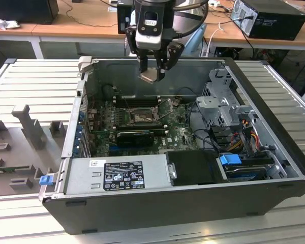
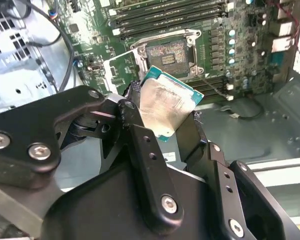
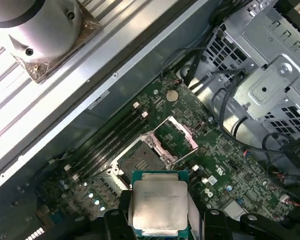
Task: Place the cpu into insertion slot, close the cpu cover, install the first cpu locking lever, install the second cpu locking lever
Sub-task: 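Place the cpu into insertion slot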
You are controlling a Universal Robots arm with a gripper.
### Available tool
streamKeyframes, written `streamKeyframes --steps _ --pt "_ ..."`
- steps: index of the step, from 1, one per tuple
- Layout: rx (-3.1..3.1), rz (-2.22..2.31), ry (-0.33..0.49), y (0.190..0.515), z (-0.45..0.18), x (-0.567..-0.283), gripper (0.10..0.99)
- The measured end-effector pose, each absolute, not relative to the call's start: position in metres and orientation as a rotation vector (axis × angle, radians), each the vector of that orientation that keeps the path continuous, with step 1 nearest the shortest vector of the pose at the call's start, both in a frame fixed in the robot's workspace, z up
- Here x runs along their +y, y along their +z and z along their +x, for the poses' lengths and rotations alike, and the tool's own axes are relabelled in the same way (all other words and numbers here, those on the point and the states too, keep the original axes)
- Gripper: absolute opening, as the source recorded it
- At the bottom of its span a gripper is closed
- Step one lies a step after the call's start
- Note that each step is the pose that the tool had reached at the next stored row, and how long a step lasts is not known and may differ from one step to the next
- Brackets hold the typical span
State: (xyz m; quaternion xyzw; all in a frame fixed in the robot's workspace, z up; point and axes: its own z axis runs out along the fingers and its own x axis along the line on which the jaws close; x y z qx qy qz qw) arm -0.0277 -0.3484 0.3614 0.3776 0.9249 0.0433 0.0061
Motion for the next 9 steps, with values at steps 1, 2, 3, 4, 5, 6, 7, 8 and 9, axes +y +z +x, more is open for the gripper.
streamKeyframes --steps 1,2,3,4,5,6,7,8,9 --pt "2.885 1.203 0.135 0.3613 -0.0277 -0.3484 0.529" --pt "2.867 1.242 0.135 0.3610 -0.0277 -0.3484 0.529" --pt "2.857 1.264 0.135 0.3609 -0.0277 -0.3484 0.529" --pt "2.844 1.290 0.134 0.3608 -0.0277 -0.3484 0.529" --pt "2.825 1.329 0.134 0.3606 -0.0277 -0.3484 0.529" --pt "2.810 1.359 0.134 0.3605 -0.0277 -0.3484 0.529" --pt "2.800 1.377 0.133 0.3604 -0.0277 -0.3484 0.529" --pt "2.786 1.405 0.133 0.3603 -0.0277 -0.3484 0.529" --pt "2.776 1.422 0.133 0.3602 -0.0277 -0.3484 0.529"
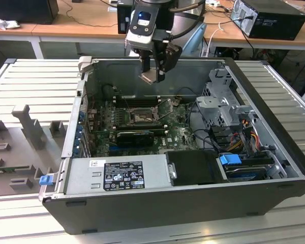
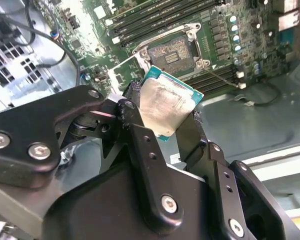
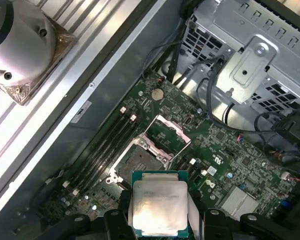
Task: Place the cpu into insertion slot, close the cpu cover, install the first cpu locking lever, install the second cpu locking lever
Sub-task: 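Place the cpu into insertion slot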
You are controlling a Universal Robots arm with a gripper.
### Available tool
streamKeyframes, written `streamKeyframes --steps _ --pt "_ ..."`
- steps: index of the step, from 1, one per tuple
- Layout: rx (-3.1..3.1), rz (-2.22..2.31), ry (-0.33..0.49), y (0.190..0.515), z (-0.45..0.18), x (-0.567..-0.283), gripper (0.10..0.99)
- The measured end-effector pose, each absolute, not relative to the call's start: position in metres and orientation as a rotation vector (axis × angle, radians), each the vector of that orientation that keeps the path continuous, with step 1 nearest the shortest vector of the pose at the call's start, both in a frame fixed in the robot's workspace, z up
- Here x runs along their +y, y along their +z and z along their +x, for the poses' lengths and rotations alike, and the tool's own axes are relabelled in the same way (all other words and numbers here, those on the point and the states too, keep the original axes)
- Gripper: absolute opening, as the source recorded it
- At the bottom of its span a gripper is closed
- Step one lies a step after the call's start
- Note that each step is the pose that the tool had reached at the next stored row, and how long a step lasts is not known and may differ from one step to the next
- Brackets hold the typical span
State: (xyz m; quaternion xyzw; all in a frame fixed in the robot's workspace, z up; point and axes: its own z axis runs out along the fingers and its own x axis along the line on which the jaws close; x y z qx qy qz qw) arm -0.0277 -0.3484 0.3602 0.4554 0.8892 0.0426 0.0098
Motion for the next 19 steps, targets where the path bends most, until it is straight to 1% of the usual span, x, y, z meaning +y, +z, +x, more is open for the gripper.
streamKeyframes --steps 7,19 --pt "2.648 1.636 0.130 0.3589 -0.0277 -0.3484 0.529" --pt "2.508 1.833 0.126 0.3571 -0.0277 -0.3483 0.529"
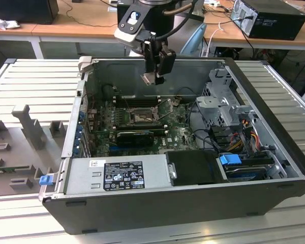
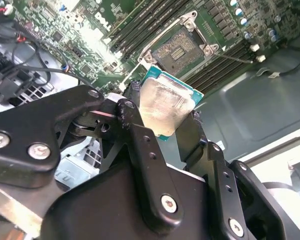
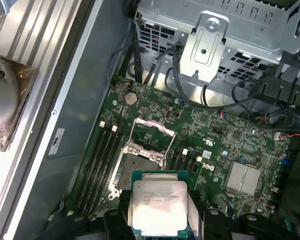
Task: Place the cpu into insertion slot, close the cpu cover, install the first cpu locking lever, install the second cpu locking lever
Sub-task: 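Place the cpu into insertion slot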
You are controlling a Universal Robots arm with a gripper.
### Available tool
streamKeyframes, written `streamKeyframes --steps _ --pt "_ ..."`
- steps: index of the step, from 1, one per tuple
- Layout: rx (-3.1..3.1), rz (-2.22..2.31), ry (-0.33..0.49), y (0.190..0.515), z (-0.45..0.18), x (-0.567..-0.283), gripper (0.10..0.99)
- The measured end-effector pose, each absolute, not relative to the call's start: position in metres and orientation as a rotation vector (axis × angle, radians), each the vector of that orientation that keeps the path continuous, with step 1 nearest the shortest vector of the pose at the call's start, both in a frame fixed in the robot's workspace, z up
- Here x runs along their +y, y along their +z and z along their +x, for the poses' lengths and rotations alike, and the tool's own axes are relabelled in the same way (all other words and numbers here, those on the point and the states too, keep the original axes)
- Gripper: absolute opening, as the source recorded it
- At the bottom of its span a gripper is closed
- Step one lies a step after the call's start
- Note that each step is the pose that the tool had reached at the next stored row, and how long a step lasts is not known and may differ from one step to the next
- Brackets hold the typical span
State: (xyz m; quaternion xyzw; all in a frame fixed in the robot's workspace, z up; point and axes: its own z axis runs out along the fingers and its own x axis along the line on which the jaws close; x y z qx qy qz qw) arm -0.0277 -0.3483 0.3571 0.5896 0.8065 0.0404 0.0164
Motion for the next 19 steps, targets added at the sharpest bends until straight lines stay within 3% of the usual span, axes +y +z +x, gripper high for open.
streamKeyframes --steps 19 --pt "2.256 2.132 0.111 0.3535 -0.0277 -0.3483 0.529"
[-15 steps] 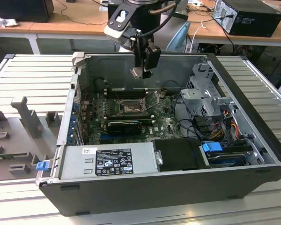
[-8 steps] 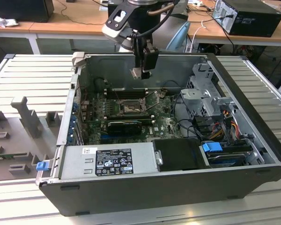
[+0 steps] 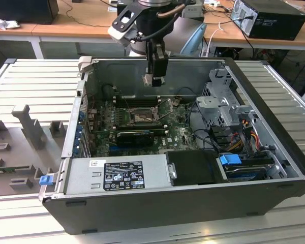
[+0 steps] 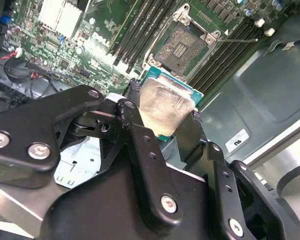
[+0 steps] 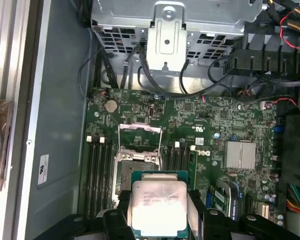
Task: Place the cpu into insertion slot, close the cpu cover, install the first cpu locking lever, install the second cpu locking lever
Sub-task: 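Place the cpu into insertion slot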
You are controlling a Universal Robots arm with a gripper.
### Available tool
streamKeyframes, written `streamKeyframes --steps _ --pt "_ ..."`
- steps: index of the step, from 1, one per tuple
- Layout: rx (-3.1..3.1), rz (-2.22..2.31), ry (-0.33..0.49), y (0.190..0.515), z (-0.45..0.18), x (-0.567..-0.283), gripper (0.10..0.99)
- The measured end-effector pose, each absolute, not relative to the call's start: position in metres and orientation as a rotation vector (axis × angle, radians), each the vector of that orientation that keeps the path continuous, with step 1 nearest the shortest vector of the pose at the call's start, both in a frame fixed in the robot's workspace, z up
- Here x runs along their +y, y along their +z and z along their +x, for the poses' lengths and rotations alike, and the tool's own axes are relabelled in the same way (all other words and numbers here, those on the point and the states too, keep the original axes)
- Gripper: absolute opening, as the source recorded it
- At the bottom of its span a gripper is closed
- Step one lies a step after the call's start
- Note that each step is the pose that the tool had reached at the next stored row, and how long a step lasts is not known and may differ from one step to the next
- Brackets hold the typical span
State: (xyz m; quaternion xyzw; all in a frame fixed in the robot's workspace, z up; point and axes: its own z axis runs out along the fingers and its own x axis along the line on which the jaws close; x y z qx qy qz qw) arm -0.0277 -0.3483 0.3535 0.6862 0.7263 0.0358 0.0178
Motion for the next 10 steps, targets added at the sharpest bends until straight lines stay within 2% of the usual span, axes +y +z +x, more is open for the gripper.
streamKeyframes --steps 10 --pt "2.245 2.145 0.109 0.3455 -0.0277 -0.3483 0.529"
